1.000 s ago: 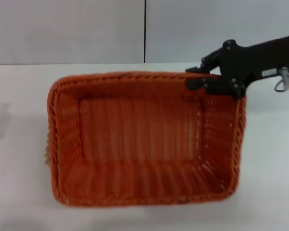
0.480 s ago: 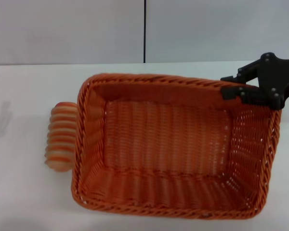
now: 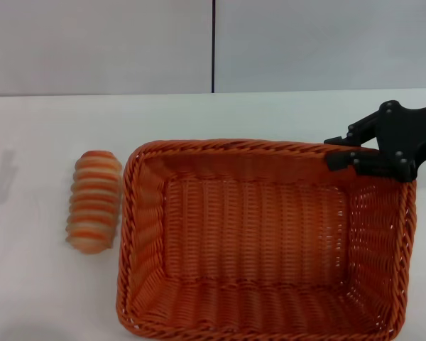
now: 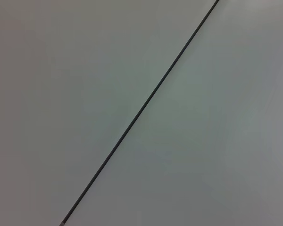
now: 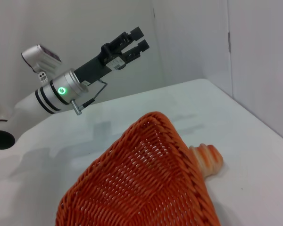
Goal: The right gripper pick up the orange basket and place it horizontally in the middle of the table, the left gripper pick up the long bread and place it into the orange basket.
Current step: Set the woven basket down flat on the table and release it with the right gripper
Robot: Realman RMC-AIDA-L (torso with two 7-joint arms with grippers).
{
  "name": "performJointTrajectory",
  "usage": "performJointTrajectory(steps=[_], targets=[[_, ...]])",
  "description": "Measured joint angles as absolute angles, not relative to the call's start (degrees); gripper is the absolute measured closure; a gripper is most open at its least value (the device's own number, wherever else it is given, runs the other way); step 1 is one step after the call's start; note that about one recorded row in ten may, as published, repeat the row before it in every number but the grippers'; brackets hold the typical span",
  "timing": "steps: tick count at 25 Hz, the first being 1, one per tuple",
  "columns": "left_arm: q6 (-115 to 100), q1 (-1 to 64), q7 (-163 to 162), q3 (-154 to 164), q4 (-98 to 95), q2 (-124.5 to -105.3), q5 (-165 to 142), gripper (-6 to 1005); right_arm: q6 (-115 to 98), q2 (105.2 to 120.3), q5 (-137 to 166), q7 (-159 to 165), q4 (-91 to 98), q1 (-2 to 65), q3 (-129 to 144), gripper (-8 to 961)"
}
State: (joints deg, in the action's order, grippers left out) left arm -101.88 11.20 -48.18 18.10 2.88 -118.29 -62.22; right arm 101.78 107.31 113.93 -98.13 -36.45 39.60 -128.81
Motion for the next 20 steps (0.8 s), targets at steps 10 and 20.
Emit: performJointTrajectory(steps=[10,20], targets=[[-101.7,11.5,-48.2,18.6,2.9,-118.3,-62.2,166,99.4,107.57,115.3,-96.4,-35.9,41.2,-128.8,762],[-101.4,11.5,-48.3,18.6,2.9,-118.39,-62.2,166,94.2,107.88,114.8,-95.5,-35.8,42.6,-130.0,547]])
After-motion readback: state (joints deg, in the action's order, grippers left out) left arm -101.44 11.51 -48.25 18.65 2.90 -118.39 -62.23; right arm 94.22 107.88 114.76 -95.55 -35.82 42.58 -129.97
